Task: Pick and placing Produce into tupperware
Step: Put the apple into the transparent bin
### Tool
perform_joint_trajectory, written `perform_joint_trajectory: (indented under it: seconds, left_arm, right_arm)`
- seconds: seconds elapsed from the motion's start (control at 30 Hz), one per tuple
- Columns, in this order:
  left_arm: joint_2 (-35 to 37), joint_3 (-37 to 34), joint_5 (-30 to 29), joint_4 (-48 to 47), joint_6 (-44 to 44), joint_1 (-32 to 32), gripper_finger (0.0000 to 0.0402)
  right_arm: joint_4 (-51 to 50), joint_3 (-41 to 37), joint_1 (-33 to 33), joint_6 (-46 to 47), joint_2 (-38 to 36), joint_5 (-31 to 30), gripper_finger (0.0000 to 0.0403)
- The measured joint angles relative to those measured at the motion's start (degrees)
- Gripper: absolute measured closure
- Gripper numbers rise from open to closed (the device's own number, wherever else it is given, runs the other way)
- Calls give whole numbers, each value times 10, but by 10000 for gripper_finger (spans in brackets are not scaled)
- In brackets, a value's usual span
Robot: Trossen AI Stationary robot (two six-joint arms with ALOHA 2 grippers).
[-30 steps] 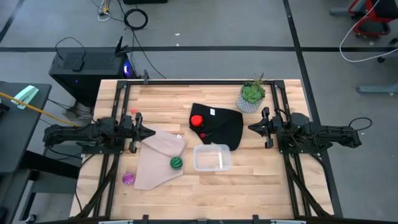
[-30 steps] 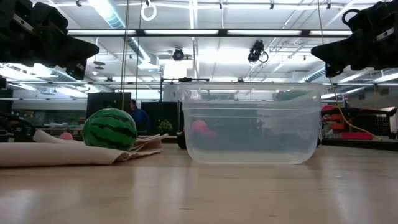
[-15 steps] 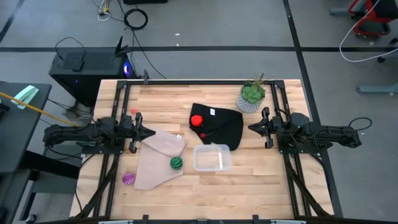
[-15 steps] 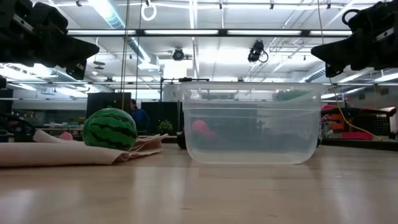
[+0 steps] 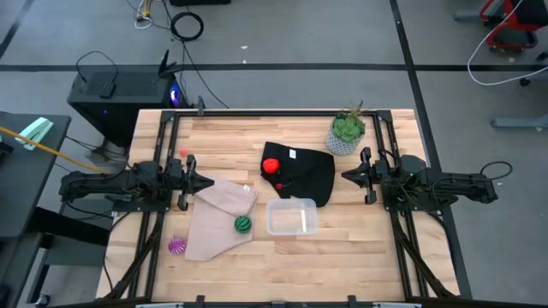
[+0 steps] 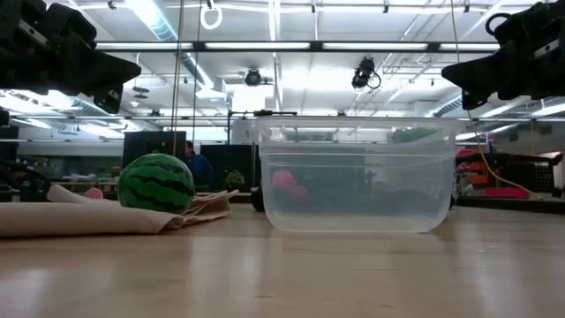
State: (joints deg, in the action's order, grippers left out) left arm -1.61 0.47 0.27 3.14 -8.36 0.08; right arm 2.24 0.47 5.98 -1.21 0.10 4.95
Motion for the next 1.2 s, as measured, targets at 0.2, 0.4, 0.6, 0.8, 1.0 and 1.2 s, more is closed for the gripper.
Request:
perform_joint_trajectory:
  seconds: [0.2,0.4,0.6,0.8,1.0,1.2]
  left_arm:
    - [0,0,0,0,0,0,382]
    - [0,0,0,0,-14,0,381]
    - [0,0,-2,1,-15,0,382]
    - [0,0,-2,3,-11,0,388]
    - [0,0,-5,7,-8,0,382]
    - [0,0,-11,28,-8,1,380]
  right_arm:
    - [0,0,0,-3,0,0,376]
    - [3,0,0,18,0,0,376]
    - [27,0,0,119,0,0,376]
    - [88,0,0,286,1,-7,376]
    - [123,0,0,436,1,-7,376]
    - [134,0,0,546,1,-86,376]
